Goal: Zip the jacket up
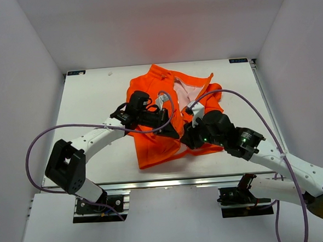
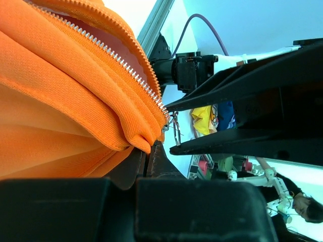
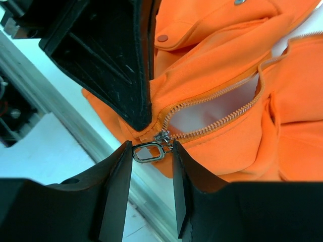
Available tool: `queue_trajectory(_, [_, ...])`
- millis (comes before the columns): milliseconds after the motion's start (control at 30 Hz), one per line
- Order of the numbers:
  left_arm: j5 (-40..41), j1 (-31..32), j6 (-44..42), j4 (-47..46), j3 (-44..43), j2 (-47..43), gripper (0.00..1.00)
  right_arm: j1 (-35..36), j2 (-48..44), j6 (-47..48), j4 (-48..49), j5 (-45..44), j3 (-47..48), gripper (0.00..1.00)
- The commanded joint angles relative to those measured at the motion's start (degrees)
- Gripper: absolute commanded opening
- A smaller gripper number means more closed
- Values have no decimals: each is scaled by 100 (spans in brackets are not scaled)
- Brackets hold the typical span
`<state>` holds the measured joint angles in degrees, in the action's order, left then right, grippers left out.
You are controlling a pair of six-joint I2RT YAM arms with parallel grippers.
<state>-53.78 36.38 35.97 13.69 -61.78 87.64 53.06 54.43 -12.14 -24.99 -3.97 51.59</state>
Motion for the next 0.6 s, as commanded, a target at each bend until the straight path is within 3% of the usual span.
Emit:
queue_trajectory(0, [-71, -26, -292, 388, -53, -291, 0, -374, -179, -280, -304, -78, 70, 0])
queue_trajectory(567, [-80, -26, -476, 529, -150, -282, 0, -691, -434, -1088, -638, 80, -272, 1])
